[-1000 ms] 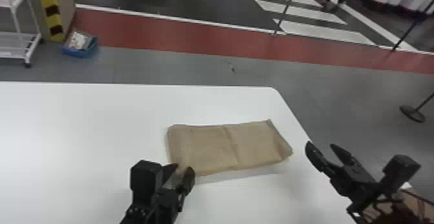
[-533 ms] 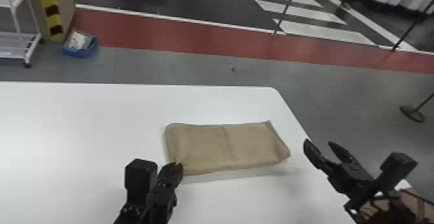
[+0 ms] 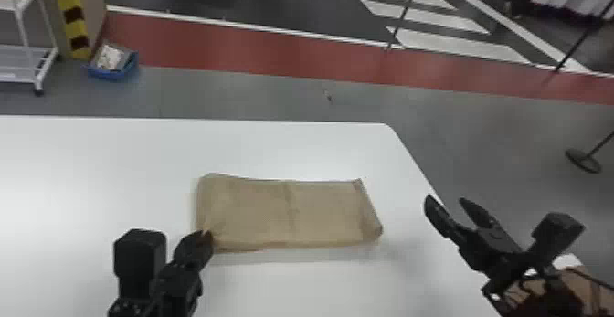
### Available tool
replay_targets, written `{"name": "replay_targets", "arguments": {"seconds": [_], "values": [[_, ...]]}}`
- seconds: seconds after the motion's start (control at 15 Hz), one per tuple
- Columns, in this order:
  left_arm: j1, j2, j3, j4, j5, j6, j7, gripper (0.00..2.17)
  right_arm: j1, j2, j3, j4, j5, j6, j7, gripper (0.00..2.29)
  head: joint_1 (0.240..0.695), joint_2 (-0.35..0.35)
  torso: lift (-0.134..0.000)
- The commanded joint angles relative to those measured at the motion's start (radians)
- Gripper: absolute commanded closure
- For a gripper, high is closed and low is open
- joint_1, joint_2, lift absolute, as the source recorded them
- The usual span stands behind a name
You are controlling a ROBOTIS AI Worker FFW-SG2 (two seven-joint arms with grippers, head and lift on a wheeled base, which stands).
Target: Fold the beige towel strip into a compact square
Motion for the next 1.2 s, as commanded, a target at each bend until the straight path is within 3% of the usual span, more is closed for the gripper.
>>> {"name": "replay_targets", "arguments": {"seconds": [0.0, 0.4, 0.87, 1.0, 1.07, 1.13], "values": [[0.05, 0.026, 0.057, -0.063, 0.001, 0.018, -0.001, 1.71, 0.0, 0.0, 0.014, -0.003, 0.002, 0.0, -0.003, 0.09, 0.695, -0.35, -0.124], [0.168, 0.063, 0.17, -0.186, 0.012, 0.027, -0.01, 1.71, -0.011, 0.0, 0.063, -0.006, 0.014, 0.003, -0.026, 0.09, 0.695, -0.35, -0.124], [0.176, 0.058, 0.149, -0.192, 0.01, 0.046, -0.021, 1.69, -0.038, 0.003, 0.106, -0.008, 0.033, 0.024, -0.053, 0.09, 0.695, -0.35, -0.124], [0.174, 0.058, 0.15, -0.194, 0.01, 0.043, -0.031, 1.31, -0.044, 0.003, 0.117, -0.009, 0.033, 0.036, -0.053, 0.09, 0.695, -0.35, -0.124], [0.173, 0.061, 0.15, -0.2, 0.01, 0.037, -0.036, 0.56, -0.048, 0.003, 0.123, -0.009, 0.036, 0.039, -0.056, 0.09, 0.695, -0.35, -0.124], [0.173, 0.063, 0.156, -0.209, 0.01, 0.027, -0.036, 0.12, -0.048, 0.003, 0.129, -0.011, 0.039, 0.039, -0.062, 0.09, 0.695, -0.35, -0.124]]}}
